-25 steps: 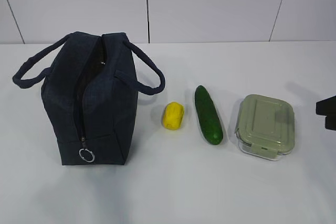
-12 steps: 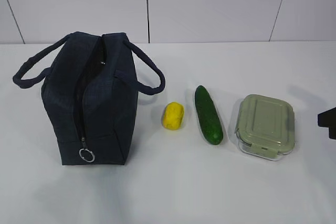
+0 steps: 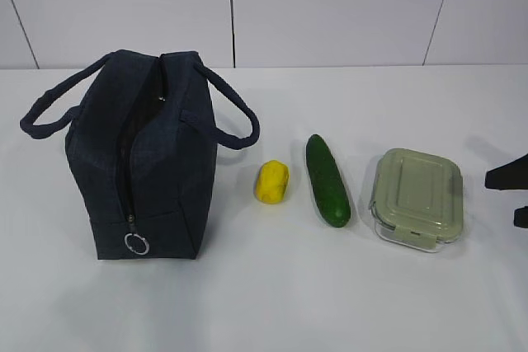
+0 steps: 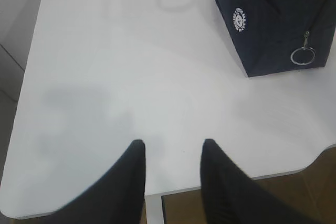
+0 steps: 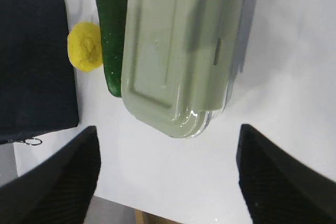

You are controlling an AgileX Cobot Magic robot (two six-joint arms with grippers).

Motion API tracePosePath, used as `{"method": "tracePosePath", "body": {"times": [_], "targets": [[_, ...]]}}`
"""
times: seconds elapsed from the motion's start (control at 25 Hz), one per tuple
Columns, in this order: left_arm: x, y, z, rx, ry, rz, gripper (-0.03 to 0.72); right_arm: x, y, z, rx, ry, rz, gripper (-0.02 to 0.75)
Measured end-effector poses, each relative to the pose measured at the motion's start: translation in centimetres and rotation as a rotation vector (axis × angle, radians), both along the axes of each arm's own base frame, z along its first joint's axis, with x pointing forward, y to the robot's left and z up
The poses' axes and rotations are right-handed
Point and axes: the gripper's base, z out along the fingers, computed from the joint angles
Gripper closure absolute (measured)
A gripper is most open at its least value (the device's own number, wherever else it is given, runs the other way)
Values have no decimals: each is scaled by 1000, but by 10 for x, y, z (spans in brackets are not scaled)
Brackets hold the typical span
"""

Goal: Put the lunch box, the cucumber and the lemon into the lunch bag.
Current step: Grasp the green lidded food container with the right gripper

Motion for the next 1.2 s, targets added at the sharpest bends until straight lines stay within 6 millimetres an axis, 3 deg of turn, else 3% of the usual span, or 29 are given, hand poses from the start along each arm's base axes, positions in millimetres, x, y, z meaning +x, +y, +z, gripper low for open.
{"method": "tracePosePath", "body": {"times": [0.36, 0.88, 1.2], "targets": [[-3, 1, 0, 1, -20, 2, 450, 16, -5, -36, 100, 12, -38, 145], [-9, 3, 0, 16, -56, 13, 449, 46, -17, -62, 215, 14, 37, 147], [-8, 3, 0, 18, -56, 14, 449, 50, -18, -87, 259, 28, 28, 148]]}}
